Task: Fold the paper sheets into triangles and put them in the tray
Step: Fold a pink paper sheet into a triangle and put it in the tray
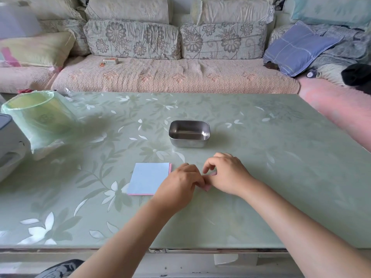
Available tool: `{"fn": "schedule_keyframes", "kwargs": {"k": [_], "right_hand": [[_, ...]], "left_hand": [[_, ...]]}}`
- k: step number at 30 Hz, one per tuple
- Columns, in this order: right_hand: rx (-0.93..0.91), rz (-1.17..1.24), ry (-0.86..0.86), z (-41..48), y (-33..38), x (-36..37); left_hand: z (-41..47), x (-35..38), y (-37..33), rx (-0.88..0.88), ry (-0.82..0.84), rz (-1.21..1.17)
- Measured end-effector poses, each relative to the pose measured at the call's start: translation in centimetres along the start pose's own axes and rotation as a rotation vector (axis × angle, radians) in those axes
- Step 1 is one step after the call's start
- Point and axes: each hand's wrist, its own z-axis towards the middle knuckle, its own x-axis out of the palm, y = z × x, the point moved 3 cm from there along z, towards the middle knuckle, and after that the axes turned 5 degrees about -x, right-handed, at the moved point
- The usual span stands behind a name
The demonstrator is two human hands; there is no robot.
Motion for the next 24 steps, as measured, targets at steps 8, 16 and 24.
{"fn": "schedule_keyframes", "kwargs": {"k": [8, 16, 24], "right_hand": [[0.017, 0.135, 0.027, -0.8, -1.9, -0.6], [0.101, 0.259, 0.056, -0.9, -2.6, -0.3], [0.146, 0.290, 0.080, -0.5, -2.8, -0.1]], "left_hand": [[-1.0, -0.3, -0.7, 0.047, 0.047, 0.127], [-1.4, -0.3, -1.2, 0.051, 0.120, 0.175], [-1.7, -0.1, -1.2, 0.035, 0.113, 0.184]]}}
